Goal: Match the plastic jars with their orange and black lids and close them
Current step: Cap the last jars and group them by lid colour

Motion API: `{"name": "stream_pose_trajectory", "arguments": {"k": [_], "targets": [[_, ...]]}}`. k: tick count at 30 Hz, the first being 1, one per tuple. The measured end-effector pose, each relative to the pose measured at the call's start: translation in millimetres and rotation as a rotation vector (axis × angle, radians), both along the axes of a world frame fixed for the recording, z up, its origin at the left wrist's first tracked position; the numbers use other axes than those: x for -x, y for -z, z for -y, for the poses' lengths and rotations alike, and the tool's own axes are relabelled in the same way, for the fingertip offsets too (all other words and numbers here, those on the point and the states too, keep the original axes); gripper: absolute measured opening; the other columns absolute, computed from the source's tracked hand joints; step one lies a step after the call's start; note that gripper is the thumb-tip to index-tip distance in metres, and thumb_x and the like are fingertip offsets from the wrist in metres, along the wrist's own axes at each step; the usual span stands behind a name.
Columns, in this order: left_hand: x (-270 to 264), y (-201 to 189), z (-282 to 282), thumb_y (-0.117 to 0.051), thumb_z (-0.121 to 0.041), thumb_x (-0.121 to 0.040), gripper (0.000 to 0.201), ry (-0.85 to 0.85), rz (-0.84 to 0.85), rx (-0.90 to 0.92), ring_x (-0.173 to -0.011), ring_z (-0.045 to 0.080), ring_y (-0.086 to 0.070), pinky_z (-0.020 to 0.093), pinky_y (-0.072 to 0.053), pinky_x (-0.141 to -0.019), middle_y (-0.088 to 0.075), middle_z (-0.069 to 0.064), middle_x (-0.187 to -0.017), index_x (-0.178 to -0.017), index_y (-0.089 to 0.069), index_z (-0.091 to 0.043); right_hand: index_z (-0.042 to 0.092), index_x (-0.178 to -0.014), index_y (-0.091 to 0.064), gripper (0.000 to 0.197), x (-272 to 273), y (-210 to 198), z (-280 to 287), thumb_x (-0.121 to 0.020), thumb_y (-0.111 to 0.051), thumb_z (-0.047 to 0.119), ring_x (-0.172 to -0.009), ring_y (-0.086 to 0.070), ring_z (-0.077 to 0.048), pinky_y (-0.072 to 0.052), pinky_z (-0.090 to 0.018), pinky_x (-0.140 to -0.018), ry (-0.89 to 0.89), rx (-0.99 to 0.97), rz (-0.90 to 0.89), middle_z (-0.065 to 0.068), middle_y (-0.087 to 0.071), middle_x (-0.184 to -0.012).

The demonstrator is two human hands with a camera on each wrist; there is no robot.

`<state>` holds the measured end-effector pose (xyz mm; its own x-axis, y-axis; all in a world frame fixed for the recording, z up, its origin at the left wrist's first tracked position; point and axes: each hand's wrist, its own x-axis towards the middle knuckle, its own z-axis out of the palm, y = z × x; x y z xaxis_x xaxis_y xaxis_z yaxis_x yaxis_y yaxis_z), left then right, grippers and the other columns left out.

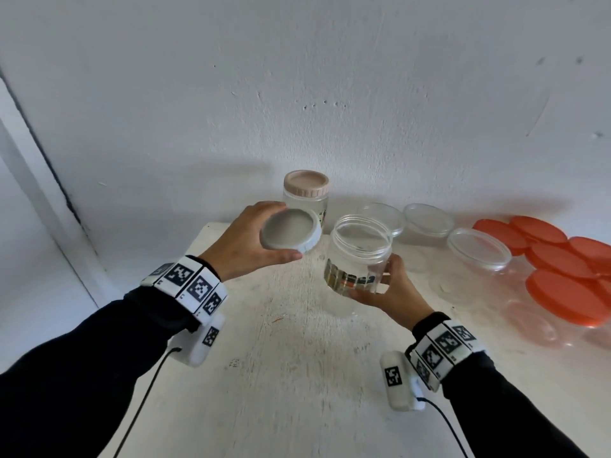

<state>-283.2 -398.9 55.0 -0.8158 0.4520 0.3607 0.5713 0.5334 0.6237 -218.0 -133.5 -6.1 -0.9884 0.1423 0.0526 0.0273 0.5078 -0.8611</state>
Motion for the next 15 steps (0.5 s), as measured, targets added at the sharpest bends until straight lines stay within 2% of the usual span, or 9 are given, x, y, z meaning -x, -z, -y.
{"name": "stream_pose_trajectory", "arguments": {"k": [3, 8, 11, 13, 15], "targets": [[-4.0, -7.5, -25.0, -0.057, -0.073, -0.053, 0.097, 0.047, -0.028, -0.034, -0.117, 0.001, -0.034, 0.020, -0.028, -0.094, -0.039, -0.014, -0.131, -0.135, -0.040, -0.023, 0.019, -0.118, -0.037, 0.074, 1.4, -1.6, -1.5, -0.061, -0.084, 0.028, -0.113, -0.052, -0.014, -0.046, -0.027, -0.089, -0.034, 0.048, 0.013, 0.005, -0.051, -0.119], [-5.8, -15.5, -59.8, -0.070, -0.065, -0.060, 0.091, 0.090, -0.028, -0.072, -0.118, 0.000, -0.031, 0.015, -0.025, -0.095, -0.040, -0.007, -0.135, -0.134, -0.041, -0.021, 0.017, -0.120, -0.045, 0.072, 4.1, -0.7, -0.7, -0.061, -0.085, 0.023, -0.113, -0.053, -0.014, -0.048, -0.025, -0.086, -0.061, 0.064, 0.010, -0.001, -0.053, -0.125], [-5.9, -17.4, -75.2, -0.066, -0.058, -0.060, 0.088, 0.102, -0.018, -0.036, -0.117, -0.003, -0.028, 0.001, -0.021, -0.090, -0.038, -0.006, -0.138, -0.135, -0.040, -0.020, 0.016, -0.121, -0.047, 0.072, 5.5, 0.1, -2.7, -0.061, -0.086, 0.022, -0.112, -0.054, -0.014, -0.050, -0.030, -0.090, -0.087, 0.059, 0.012, -0.002, -0.054, -0.124], [-6.2, -16.6, -82.3, -0.071, -0.052, -0.063, 0.086, 0.115, -0.012, 0.001, -0.118, -0.004, -0.026, -0.005, -0.017, -0.088, -0.038, -0.005, -0.138, -0.135, -0.040, -0.019, 0.015, -0.121, -0.047, 0.072, 6.7, 0.7, -4.3, -0.061, -0.086, 0.022, -0.112, -0.055, -0.014, -0.051, -0.031, -0.091, -0.101, 0.051, 0.018, -0.002, -0.054, -0.122], [-6.9, -15.5, -87.5, -0.076, -0.047, -0.065, 0.085, 0.119, -0.010, 0.033, -0.119, -0.004, -0.024, 0.000, -0.017, -0.092, -0.037, -0.005, -0.139, -0.136, -0.039, -0.018, 0.015, -0.122, -0.046, 0.073, 8.2, 2.3, -6.1, -0.060, -0.087, 0.021, -0.112, -0.055, -0.014, -0.052, -0.031, -0.090, -0.111, 0.061, 0.018, -0.002, -0.053, -0.123]]}}
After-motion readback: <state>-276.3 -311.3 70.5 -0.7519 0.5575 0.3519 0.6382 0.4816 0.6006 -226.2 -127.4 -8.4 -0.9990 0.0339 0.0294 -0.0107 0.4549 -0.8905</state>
